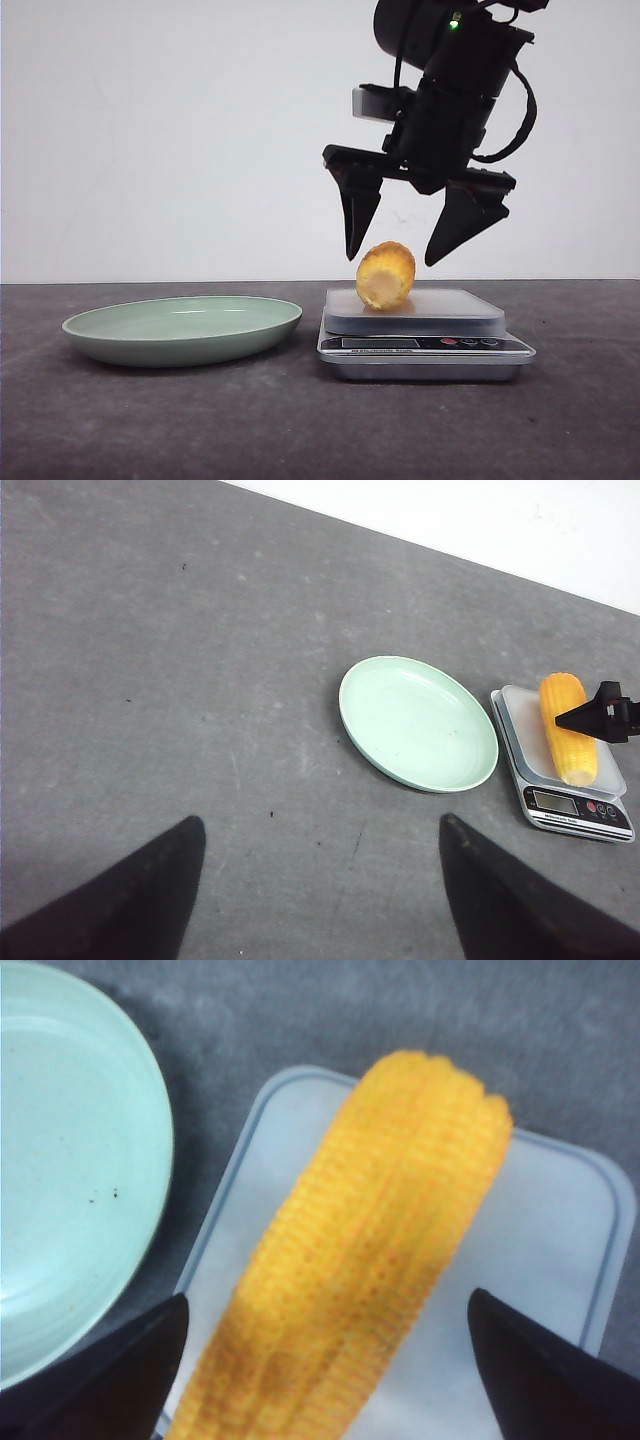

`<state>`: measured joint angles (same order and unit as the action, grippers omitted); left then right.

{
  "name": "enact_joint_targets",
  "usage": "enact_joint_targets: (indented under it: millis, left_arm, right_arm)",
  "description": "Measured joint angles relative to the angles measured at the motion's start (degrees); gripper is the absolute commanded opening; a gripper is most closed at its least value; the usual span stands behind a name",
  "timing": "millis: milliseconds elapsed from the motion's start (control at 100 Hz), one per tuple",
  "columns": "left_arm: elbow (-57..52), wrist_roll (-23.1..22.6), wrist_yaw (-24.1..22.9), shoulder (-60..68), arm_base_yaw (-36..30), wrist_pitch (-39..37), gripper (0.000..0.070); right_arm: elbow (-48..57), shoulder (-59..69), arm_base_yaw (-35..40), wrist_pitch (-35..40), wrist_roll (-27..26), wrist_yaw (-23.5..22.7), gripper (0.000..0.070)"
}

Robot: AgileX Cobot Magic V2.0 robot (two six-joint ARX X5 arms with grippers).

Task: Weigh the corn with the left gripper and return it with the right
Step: 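Lower the right gripper over the corn on the scale and grasp it, then carry the corn with the right gripper back onto the green plate and release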

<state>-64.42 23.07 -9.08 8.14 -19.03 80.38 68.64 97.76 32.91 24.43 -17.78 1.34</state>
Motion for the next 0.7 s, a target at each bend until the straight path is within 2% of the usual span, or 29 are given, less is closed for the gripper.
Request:
enact_joint_targets:
  millis: [100,190,280,420,560,700]
  left_arm:
    - [0.0,0.0,0.0,0.0,0.0,-0.02,0.0434]
    - [0.0,-0.02,0.0,0.0,0.0,-0.04,0.0434]
    - [0.0,-0.02,0.0,0.0,0.0,-0.35,0.0434]
    - [0.0,-0.13,0.0,0.0,0.0,-1.46,0.0434]
    - [0.0,-0.63,0.0,0.0,0.0,-2.01,0.0434]
    - [0.0,-0.85,0.0,0.0,0.0,-1.99,0.0434]
  right_arm:
    - [0.0,0.11,0.11,0.0,-0.68,-0.02,0.0271]
    - [0.0,0.11,0.11,0.0,-0.98,-0.22,0.015]
    - [0.0,0.11,0.15,0.07,-1.88,-0.2,0.0]
    - [0.0,0.11,0.31,-0.11,-3.08,0.37,0.0]
    - [0.04,-0.22,0.83,0.11,-3.45,2.97,0.0]
    - [0.22,-4.42,1.97,1.05,-2.89,2.97,0.0]
